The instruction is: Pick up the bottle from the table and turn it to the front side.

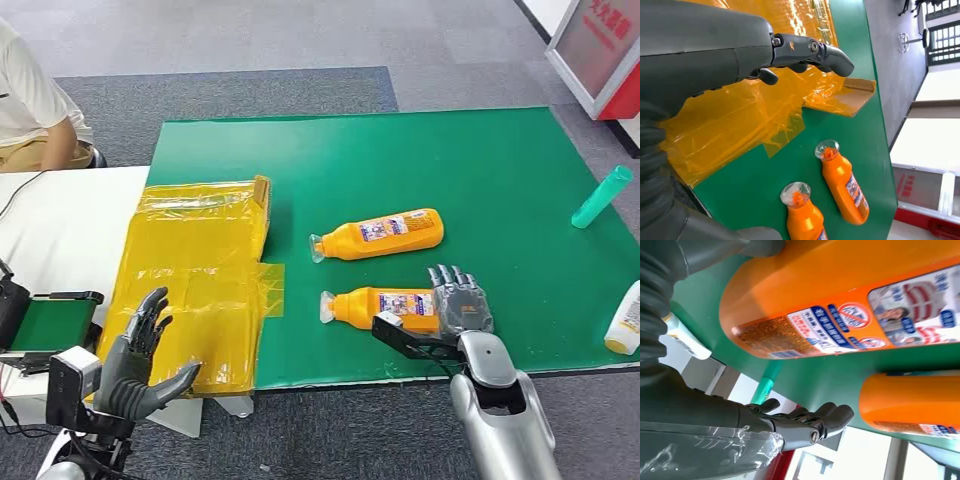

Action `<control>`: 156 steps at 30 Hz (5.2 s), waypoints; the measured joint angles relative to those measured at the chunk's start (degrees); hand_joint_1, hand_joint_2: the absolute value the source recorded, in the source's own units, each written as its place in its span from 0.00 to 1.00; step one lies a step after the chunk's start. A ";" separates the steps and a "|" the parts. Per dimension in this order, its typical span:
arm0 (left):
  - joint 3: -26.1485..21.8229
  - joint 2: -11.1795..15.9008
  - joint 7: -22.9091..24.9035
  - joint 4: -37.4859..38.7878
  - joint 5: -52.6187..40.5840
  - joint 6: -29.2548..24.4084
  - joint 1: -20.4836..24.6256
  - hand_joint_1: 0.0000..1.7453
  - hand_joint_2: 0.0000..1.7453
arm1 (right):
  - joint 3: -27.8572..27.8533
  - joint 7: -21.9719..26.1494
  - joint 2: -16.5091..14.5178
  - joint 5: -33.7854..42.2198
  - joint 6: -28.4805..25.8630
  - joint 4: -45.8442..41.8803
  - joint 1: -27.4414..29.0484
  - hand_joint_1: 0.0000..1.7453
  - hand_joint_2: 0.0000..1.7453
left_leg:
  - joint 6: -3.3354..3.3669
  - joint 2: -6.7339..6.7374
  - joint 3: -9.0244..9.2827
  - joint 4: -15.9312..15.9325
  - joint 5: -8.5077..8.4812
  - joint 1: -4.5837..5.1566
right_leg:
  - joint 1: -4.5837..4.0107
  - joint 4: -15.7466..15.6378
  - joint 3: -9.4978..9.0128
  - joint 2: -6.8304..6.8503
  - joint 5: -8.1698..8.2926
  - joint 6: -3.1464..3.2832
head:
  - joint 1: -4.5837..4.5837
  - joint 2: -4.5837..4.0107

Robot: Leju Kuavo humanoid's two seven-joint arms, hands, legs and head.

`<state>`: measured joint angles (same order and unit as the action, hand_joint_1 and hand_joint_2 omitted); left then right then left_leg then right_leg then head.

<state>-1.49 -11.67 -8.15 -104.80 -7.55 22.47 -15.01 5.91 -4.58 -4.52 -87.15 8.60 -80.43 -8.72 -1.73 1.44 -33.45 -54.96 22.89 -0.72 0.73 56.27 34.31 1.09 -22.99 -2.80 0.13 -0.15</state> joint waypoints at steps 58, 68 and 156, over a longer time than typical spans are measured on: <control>0.34 1.70 -2.48 4.80 1.20 0.02 1.29 0.00 1.00 | -2.84 12.89 -1.37 24.03 6.35 25.58 -16.08 1.00 1.00 | -0.02 0.10 0.62 0.00 -0.28 -0.04 | -0.02 -0.03 -0.53 -0.14 0.43 0.06 | -0.01 0.00; 0.57 0.02 -0.98 2.86 5.70 -1.76 1.19 0.00 1.00 | 1.30 16.51 -5.63 54.16 4.52 -0.83 -1.72 1.00 1.00 | -0.03 0.04 0.00 0.00 -0.27 -0.04 | -0.03 -0.01 0.03 -0.06 0.31 0.01 | 0.01 0.00; 30.58 4.02 4.70 6.95 -3.29 -6.91 22.97 0.00 1.00 | 20.25 19.10 -6.27 57.19 -7.01 2.83 -5.38 1.00 1.00 | -0.10 0.05 -0.39 0.00 -0.45 -0.03 | -0.04 0.01 0.50 -0.09 0.49 0.07 | 0.01 0.00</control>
<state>29.09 -7.65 -3.45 -97.85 -10.84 15.56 7.96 26.16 14.52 -10.80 -29.96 1.60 -77.61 -14.10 -1.83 1.49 -33.84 -54.97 22.44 -0.75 0.69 56.27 34.81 1.00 -22.51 -2.73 0.14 -0.15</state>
